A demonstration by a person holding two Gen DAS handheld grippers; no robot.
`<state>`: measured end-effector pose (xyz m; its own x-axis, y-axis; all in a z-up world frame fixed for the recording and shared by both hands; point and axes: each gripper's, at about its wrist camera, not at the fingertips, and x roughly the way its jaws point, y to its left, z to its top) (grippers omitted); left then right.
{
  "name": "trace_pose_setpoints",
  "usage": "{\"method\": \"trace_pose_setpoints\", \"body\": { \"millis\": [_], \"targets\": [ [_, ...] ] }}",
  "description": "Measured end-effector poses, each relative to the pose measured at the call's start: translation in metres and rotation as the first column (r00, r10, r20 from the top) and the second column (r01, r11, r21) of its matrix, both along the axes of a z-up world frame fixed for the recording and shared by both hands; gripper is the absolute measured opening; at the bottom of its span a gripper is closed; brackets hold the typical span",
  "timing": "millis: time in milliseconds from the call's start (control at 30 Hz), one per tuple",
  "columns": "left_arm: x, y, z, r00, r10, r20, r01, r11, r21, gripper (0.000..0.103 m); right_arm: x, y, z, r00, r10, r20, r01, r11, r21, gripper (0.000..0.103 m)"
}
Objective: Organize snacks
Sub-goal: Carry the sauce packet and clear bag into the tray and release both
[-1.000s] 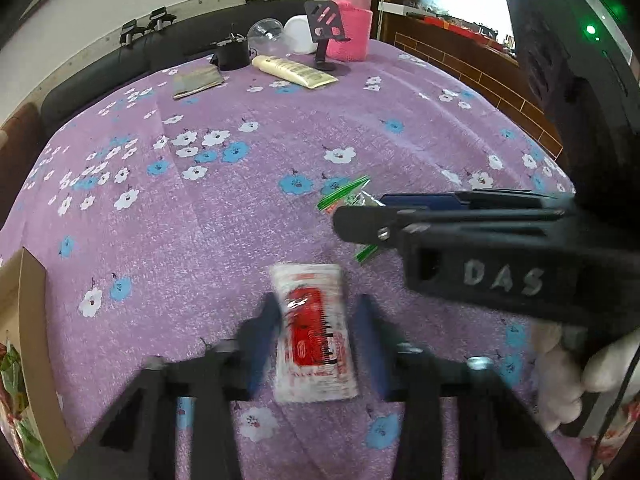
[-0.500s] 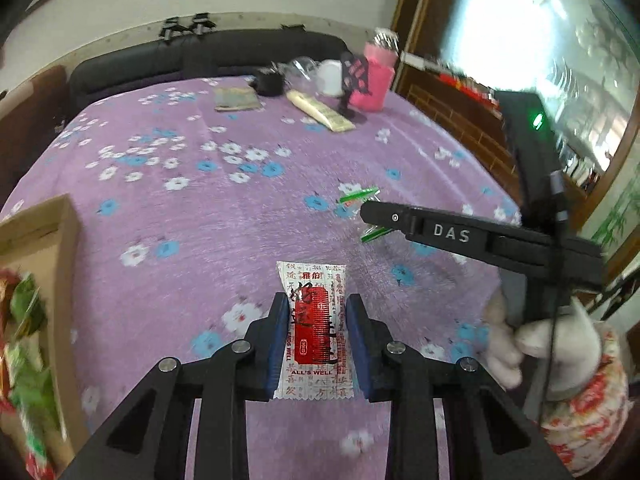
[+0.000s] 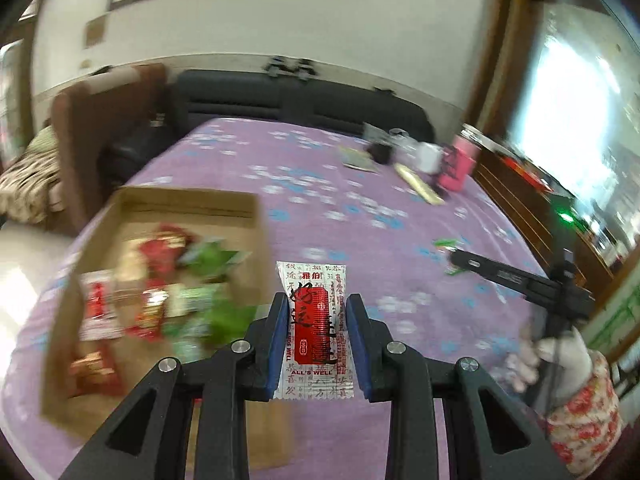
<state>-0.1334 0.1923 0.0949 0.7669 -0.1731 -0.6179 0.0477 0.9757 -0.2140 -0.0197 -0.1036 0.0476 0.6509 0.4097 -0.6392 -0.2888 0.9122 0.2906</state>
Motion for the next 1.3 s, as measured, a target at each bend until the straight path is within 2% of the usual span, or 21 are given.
{"method": "trace_pose_setpoints", "body": {
  "millis": [100,233,533,667,867,1067,1300],
  "targets": [
    [-0.01,0.03,-0.004,0.997,0.073,0.001,-0.073,0.997,-0.006,0.03,-0.013,0.027,0.012,0.998,0.064,0.0,-0.064,0.997,0.033,0.021],
    [-0.019,0.061,-0.011,0.991,0.136,0.001,-0.136,0.99,-0.033,0.031,-0.028,0.071,0.027,0.988,0.157,0.012,-0.157,0.987,0.033,0.021],
    [-0.024,0.091,-0.023,0.985,0.171,-0.005,-0.171,0.983,-0.072,0.031,-0.056,0.151,0.03,0.95,0.312,-0.001,-0.312,0.95,0.018,0.021],
    [-0.027,0.094,-0.022,0.981,0.193,0.004,-0.193,0.98,-0.045,0.031,-0.07,0.175,0.026,0.932,0.363,-0.001,-0.363,0.932,-0.001,0.021],
    [-0.033,0.09,-0.018,0.975,0.221,0.034,-0.222,0.974,0.039,0.031,-0.08,0.197,0.014,0.912,0.409,-0.022,-0.409,0.912,-0.032,0.021],
    [-0.037,0.083,-0.012,0.969,0.24,0.06,-0.246,0.963,0.11,0.031,-0.087,0.205,0.008,0.906,0.421,-0.03,-0.422,0.905,-0.043,0.021],
    [-0.04,0.08,-0.01,0.965,0.254,0.07,-0.261,0.955,0.14,0.031,-0.095,0.208,0.01,0.9,0.435,-0.02,-0.435,0.899,-0.055,0.022]
  ]
}}
